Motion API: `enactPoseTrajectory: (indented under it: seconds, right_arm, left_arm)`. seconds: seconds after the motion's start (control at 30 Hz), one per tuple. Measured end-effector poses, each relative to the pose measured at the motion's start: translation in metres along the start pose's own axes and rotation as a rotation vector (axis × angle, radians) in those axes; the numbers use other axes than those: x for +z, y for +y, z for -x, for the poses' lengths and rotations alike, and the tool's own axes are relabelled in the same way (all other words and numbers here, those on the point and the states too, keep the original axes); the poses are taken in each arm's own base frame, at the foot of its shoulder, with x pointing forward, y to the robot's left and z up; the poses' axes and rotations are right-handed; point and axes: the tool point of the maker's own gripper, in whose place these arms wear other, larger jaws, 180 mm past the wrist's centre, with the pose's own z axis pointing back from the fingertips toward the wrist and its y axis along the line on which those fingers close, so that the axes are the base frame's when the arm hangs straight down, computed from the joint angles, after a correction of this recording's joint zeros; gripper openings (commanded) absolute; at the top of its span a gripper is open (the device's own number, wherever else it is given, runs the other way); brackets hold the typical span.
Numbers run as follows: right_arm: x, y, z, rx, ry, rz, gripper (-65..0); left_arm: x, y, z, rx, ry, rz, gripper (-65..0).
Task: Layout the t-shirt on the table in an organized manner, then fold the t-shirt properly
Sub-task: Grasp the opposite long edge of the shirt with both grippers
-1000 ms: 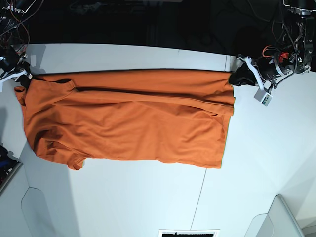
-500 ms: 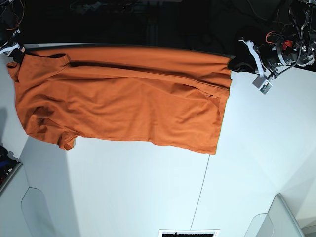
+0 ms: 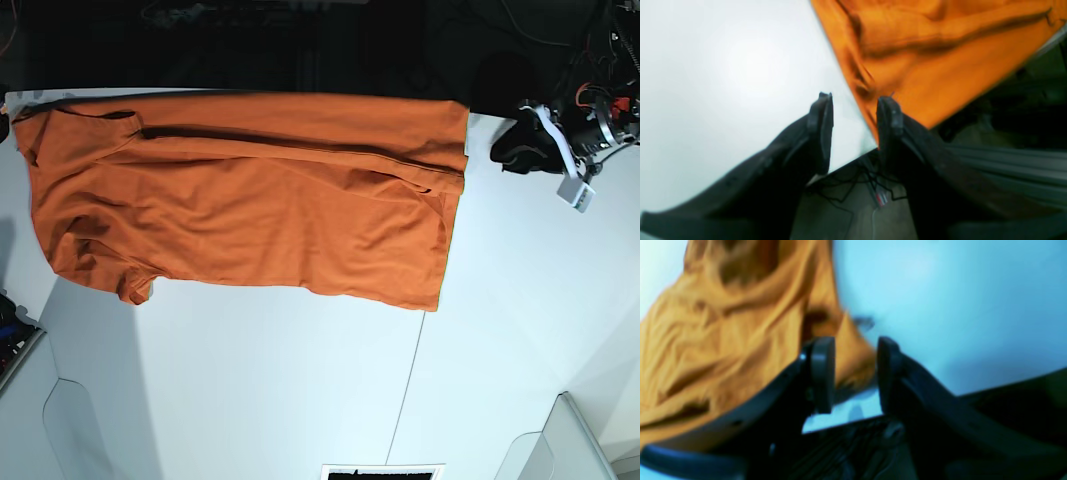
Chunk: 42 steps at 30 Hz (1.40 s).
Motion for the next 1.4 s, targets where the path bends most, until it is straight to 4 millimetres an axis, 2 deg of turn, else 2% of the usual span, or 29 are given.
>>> enactPoseTrajectory:
  seconds: [0.17,0.3,0.37,0.53,0.67,0.73,0.83,0.93,1.07,1.2,1.27,1.4]
  right_arm:
    - [-0.007,-0.003,-0.037,0.071,-0.058,0.043,-43.5]
    - [-0.017,0.008,-0.060,0.132,-0.082,0.029,-43.5]
    - [-0.025,0.016,-0.064,0.154,-0.076,0.013,-43.5]
    - [-0.054,0.036,-0.070,0.172,-0.065,-0.029,-43.5]
    - [-0.078,0.039,-0.064,0.102,-0.040,-0.061,-43.5]
    - [-0.087,0.039,-0.068,0.060,-0.048,-0.070,-41.6]
    - [-0.098,0.045,-0.083,0.012,-0.078,-0.097,-30.6]
    - [-0.109,0.049,-0.092,-0.023,-0.090,-0.111,-21.5]
    - [-0.121,0.049,-0.091,-0.053,-0.066,-0.108,-21.0]
    - [-0.131,0.051,-0.100,-0.081,-0.080,-0.109,-21.0]
    - [-0.136,0.051,-0.102,-0.096,-0.089,-0.112,-21.0]
    - [-0.148,0.047,-0.091,-0.129,-0.065,-0.098,-21.1]
  left_arm:
    - [0.008,0.011,-0.036,-0.044,-0.074,-0.019,-40.6]
    - [0.010,0.014,-0.062,-0.082,-0.134,-0.028,-40.6]
    - [0.010,0.015,-0.070,-0.092,-0.150,-0.029,-40.2]
    - [0.011,0.018,-0.081,-0.118,-0.178,-0.049,-32.3]
    - [0.010,0.020,-0.081,-0.136,-0.183,-0.065,-32.3]
    - [0.005,0.018,-0.080,-0.147,-0.183,-0.063,-32.3]
    - [-0.006,0.020,-0.078,-0.174,-0.166,-0.068,-32.2]
    - [-0.019,0.022,-0.088,-0.214,-0.172,-0.073,-32.2]
    - [-0.038,0.034,-0.108,-0.242,-0.178,-0.080,-32.2]
    - [-0.058,0.052,-0.123,-0.193,-0.177,-0.080,-32.2]
    - [-0.072,0.060,-0.123,-0.153,-0.160,-0.077,-32.2]
    - [-0.106,0.068,-0.122,-0.071,-0.153,-0.066,-32.2]
